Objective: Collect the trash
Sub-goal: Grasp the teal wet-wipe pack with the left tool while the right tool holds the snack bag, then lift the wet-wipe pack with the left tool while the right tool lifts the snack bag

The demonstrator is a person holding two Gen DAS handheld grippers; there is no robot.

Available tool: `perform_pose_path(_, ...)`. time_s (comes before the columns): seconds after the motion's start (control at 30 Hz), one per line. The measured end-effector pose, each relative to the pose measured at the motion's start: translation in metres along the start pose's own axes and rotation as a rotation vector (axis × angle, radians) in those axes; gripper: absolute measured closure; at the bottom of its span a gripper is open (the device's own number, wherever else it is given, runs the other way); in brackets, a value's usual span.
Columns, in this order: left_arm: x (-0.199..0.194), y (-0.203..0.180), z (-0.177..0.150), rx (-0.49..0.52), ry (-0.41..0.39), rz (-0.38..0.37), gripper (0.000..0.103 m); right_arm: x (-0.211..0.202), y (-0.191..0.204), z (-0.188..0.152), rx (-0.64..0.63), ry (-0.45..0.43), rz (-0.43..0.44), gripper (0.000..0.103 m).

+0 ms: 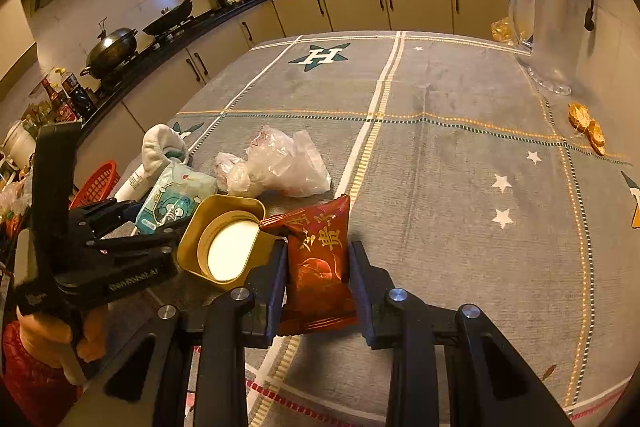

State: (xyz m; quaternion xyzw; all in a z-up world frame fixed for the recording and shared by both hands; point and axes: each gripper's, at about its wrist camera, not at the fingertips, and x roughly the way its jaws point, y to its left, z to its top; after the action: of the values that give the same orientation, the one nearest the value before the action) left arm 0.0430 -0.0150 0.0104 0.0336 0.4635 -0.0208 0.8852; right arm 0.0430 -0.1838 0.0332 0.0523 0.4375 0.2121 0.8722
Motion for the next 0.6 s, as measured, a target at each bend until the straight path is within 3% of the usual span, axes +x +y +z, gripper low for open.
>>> perform_pose_path(0.1,-0.005,0.000,-0.004,-0.005,-0.008,-0.013,0.079,-0.001,0.000,0.000,0.002,-0.006,-0.005,0.070)
perform_pose_path(0.27,-0.020,0.006,-0.015,-0.040,-0.041,-0.040,0.088,-0.007,0.004,-0.002,-0.014,-0.035,-0.001,0.070)
perform_pose_path(0.6,-0.056,0.015,-0.040,-0.067,-0.136,-0.036,0.090,-0.016,0.024,-0.007,-0.083,-0.092,0.001,0.070)
